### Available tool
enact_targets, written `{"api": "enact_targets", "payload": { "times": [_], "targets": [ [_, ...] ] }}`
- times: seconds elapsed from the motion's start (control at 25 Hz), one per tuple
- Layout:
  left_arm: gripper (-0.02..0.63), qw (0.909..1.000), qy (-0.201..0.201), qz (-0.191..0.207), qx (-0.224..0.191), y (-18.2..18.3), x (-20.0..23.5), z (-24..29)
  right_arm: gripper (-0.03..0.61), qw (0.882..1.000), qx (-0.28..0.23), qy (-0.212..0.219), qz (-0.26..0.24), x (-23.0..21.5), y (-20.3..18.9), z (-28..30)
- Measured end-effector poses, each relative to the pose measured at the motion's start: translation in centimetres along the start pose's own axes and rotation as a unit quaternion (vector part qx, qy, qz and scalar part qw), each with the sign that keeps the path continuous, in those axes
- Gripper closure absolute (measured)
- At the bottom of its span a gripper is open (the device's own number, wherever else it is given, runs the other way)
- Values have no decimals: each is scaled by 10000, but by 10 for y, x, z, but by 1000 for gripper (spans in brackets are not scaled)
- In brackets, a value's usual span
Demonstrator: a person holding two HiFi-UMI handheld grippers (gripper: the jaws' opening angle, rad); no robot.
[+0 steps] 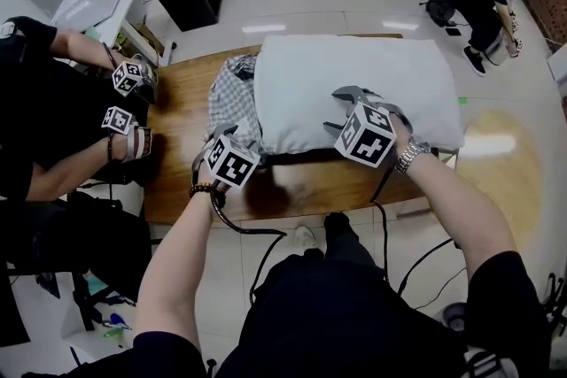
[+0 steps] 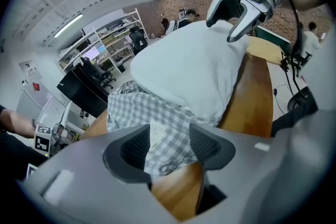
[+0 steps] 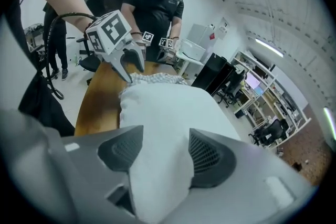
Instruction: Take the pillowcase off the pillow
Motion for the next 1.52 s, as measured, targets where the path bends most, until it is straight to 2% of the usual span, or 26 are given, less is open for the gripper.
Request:
{"api": "enact_targets", "payload": {
  "times": [0.24,0.44,0.64,0.8,0.92,1.04,1.08,1.24,1.52],
  "targets": [
    [341,9995,-69,229,199,-25,-23,16,281,9990,176,-165,-371,27,-3,11],
    [329,9985,-49,419,352,-34,-26,32,276,9953,415,-444,-747,24,-4,26],
    [321,9957,-29,707,592,-42,-25,52,284,9916,734,-569,-897,18,-15,46],
    [340,9929,-34,866,815,-47,-25,73,349,9907,877,-641,-818,12,-21,56],
    [413,9909,54,905,991,-50,-17,86,435,9905,911,-760,-698,2,-22,57],
    [569,9888,312,832,1201,-53,-2,96,504,9910,956,-797,-484,-11,-24,57],
    [587,9884,382,781,1249,-54,2,98,514,9910,986,-802,-415,-15,-25,56],
    [594,9873,470,469,1446,-61,18,95,543,9899,1112,-844,-235,-25,-35,49],
    [595,9826,649,-182,1731,-79,60,77,552,9869,1349,-883,87,-32,-50,39]
  ]
}}
Point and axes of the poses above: the fingertips, and each gripper's own axes: z forward along the fingers, x to its left, y out of its top, the point moved 3 cm from there along -z, backward along the fingers, and after that the axes turned 11 degrees about -z, right-handed, at the moved point
